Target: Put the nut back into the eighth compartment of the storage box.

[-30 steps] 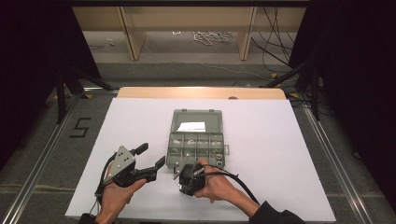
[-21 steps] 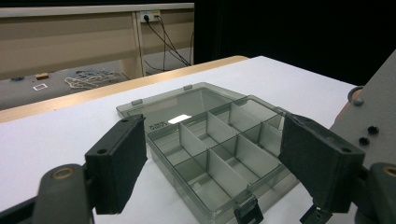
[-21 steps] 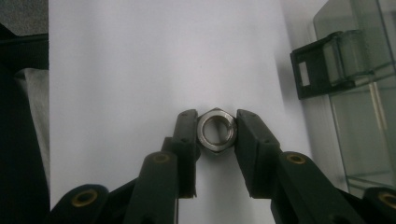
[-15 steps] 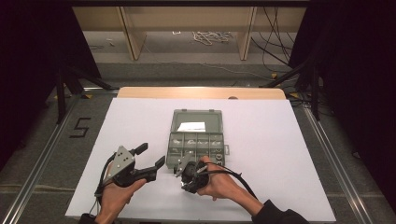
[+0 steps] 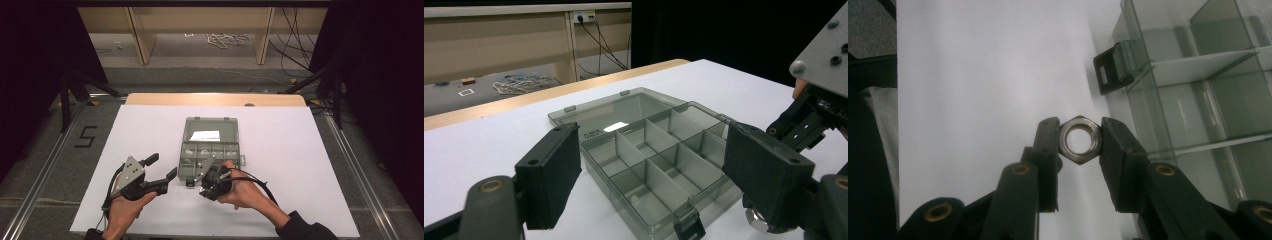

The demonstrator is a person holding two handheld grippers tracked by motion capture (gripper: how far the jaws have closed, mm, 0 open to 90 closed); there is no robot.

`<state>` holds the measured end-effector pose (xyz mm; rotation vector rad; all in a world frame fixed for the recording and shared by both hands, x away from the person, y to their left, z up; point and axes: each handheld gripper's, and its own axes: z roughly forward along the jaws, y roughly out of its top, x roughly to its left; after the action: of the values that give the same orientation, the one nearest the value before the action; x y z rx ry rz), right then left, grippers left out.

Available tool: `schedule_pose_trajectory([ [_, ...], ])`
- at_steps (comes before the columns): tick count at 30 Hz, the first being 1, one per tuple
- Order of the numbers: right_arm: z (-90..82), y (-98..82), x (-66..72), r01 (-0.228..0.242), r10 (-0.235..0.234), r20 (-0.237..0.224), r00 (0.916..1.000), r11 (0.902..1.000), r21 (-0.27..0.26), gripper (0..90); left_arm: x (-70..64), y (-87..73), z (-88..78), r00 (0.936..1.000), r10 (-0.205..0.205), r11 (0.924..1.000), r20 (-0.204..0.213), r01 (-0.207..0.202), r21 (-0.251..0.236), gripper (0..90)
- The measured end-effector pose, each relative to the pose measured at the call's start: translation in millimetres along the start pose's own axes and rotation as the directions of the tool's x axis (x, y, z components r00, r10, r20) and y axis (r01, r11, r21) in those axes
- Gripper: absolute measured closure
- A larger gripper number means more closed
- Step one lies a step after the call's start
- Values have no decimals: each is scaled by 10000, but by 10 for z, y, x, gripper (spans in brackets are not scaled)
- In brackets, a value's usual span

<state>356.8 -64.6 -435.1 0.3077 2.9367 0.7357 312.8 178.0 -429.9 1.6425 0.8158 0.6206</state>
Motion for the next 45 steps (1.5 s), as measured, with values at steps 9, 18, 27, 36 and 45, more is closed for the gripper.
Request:
schedule_pose_trajectory([
  [9,-69,-25,-43,-71,72,79,9999,9999,-126,704,-6,-1,2,10000,-67,10000,-16,67,3,222],
  [18,-193,-25,-93,-109,117,207,9997,9992,-374,704,-4,-2,3,10000,-44,10000,-15,44,8,222],
  [27,-297,-42,-149,-123,139,304,9994,9985,-534,704,-8,-2,3,10000,-56,10000,-12,56,0,222],
  [36,-416,-69,-205,-244,275,476,9985,9975,-657,704,-6,-3,5,10000,-16,10000,-5,16,3,222],
  [45,-548,-121,-304,-536,600,742,9954,9949,-850,704,-9,-3,6,10000,-26,10000,0,26,1,222],
])
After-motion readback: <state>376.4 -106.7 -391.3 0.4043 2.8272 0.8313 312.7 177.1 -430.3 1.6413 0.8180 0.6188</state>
